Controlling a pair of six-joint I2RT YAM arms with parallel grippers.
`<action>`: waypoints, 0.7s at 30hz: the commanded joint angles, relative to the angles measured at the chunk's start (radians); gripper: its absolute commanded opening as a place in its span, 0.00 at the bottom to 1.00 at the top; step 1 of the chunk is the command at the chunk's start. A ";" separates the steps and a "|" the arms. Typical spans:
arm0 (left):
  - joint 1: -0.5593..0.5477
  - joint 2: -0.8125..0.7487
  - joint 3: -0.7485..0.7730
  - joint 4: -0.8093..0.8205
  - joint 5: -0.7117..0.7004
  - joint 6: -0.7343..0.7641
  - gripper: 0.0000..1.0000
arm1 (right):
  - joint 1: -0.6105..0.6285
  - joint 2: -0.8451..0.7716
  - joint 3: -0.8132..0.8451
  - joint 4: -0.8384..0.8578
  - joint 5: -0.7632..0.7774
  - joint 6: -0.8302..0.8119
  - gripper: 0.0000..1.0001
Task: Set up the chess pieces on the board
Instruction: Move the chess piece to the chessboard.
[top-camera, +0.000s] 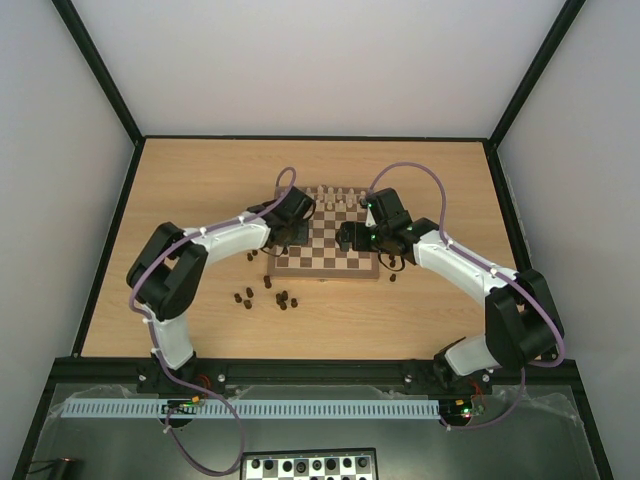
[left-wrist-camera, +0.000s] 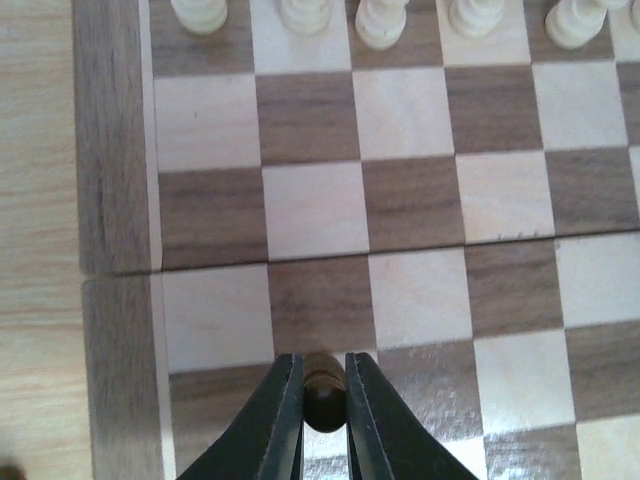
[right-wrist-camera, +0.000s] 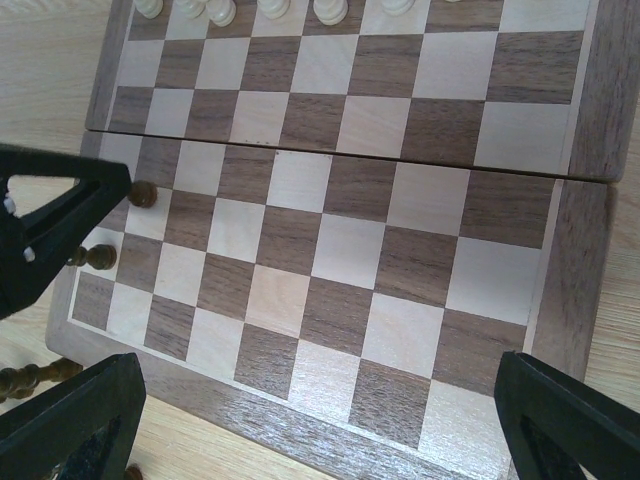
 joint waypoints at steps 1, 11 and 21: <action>-0.026 -0.065 -0.038 -0.094 -0.011 0.001 0.10 | 0.006 -0.011 -0.013 -0.011 -0.008 -0.003 0.97; -0.073 -0.097 -0.064 -0.121 -0.023 -0.021 0.11 | 0.012 -0.018 -0.013 -0.013 -0.006 -0.003 0.96; -0.077 -0.087 -0.079 -0.117 -0.038 -0.030 0.14 | 0.016 -0.026 -0.014 -0.014 -0.003 -0.004 0.97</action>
